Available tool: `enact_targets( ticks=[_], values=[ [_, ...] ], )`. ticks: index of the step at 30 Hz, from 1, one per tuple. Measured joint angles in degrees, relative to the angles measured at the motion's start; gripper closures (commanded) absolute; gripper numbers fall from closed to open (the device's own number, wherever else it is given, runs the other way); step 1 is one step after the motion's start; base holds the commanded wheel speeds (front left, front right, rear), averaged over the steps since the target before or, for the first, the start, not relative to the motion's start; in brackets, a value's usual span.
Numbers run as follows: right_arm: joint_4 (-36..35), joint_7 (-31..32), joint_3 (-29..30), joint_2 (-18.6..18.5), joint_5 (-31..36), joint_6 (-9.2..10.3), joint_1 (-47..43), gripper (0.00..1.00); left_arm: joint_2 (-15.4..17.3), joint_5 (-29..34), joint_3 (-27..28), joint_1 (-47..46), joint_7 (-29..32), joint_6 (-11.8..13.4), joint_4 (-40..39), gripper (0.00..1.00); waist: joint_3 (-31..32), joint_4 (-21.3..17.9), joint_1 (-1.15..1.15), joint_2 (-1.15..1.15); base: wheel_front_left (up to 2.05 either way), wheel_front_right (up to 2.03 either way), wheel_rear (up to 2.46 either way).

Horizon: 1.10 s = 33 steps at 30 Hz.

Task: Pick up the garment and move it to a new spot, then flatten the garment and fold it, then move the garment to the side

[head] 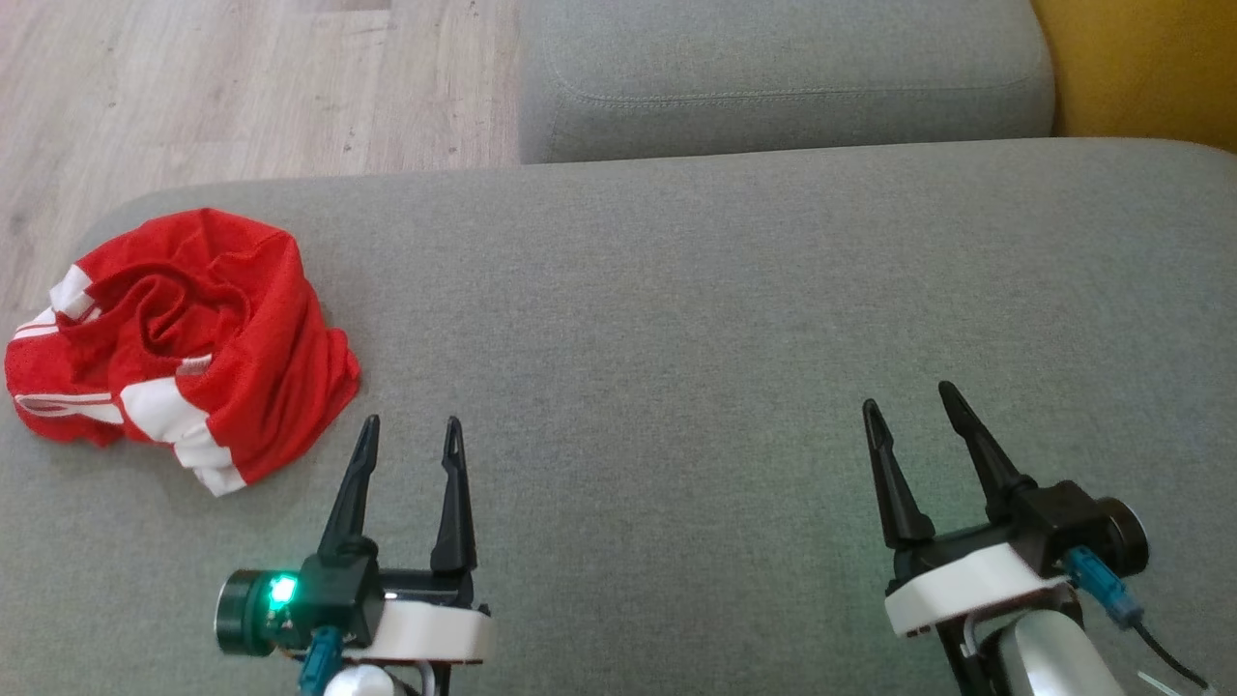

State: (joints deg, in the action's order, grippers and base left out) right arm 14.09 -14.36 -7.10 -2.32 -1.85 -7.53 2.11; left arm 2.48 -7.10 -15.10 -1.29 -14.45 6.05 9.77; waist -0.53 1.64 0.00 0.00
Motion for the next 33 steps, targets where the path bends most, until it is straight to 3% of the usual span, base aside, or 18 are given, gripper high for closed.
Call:
enact_targets(
  ticks=[19, 25, 33],
  values=[
    [0.71, 0.00, 0.81, -0.02, -0.09, 0.00, -0.05, 0.00, 0.01, 0.02, -0.46, -0.21, 0.00, 0.01, 1.00, 0.00, 0.51, 0.91, 0.00, 0.00, 0.00, 0.00, 0.00],
    [0.77, -0.01, 1.15, -0.07, -0.07, 0.00, -0.09, 0.00, 0.02, -0.07, -1.34, -0.52, 0.00, 0.55, 1.33, 0.00, 0.33, 5.32, 0.00, 0.00, 0.00, 0.00, 0.00],
    [0.82, -0.01, 1.27, -0.08, -0.07, 0.00, -0.19, 0.00, 0.12, -0.52, 0.47, -0.85, 0.00, 0.87, 2.30, 0.00, -0.41, 14.52, 0.00, 0.00, 0.00, 0.00, 0.00]
  ],
)
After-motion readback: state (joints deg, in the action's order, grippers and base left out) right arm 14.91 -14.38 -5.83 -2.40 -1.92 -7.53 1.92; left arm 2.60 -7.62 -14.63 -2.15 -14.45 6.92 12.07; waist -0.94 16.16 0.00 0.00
